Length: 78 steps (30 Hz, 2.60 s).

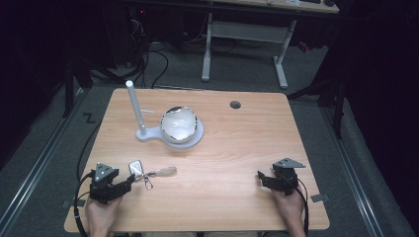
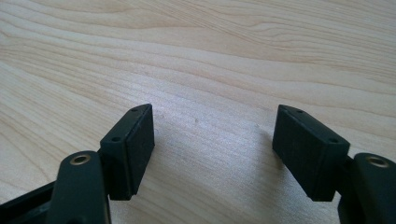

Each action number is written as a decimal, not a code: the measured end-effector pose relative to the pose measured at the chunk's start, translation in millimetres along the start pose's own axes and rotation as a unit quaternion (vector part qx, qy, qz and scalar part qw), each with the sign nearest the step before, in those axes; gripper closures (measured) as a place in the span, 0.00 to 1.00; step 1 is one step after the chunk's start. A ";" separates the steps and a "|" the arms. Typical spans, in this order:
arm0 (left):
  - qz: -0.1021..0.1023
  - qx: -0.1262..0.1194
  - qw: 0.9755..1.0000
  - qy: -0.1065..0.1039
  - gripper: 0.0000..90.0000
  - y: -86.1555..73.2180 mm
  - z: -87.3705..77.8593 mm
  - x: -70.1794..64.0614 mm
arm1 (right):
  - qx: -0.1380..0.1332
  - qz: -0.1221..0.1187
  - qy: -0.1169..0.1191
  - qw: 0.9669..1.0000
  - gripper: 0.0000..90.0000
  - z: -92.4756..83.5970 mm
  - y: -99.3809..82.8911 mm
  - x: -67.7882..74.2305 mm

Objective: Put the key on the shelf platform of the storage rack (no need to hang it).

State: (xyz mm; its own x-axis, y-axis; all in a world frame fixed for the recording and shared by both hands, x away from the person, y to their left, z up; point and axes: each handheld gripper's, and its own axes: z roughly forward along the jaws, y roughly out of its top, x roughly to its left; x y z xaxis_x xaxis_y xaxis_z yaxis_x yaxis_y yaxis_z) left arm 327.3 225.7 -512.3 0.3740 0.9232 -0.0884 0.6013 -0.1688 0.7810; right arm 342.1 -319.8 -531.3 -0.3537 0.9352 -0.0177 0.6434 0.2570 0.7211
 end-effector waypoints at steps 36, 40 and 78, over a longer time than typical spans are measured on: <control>0.106 0.073 0.990 -0.061 0.41 27.8 61.5 -60.9 | 0.000 0.001 0.000 1.000 0.33 0.0 0.0 -0.1; 0.107 0.073 0.990 -0.063 0.44 29.0 65.2 -61.5 | 0.000 0.001 0.000 1.000 0.33 0.0 0.0 -0.1; 0.088 0.062 0.991 -0.075 0.91 44.2 58.4 -50.2 | -0.001 0.001 0.001 1.000 0.33 0.0 0.0 -0.3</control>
State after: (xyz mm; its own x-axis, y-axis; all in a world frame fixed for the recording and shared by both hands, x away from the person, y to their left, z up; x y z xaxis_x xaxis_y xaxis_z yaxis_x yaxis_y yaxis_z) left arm 376.4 151.8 -509.4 0.5756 0.8158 -0.0564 0.5960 -0.3713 0.7120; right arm 342.3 -320.1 -531.3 -0.3542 0.9350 -0.0157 0.6429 0.2557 0.7220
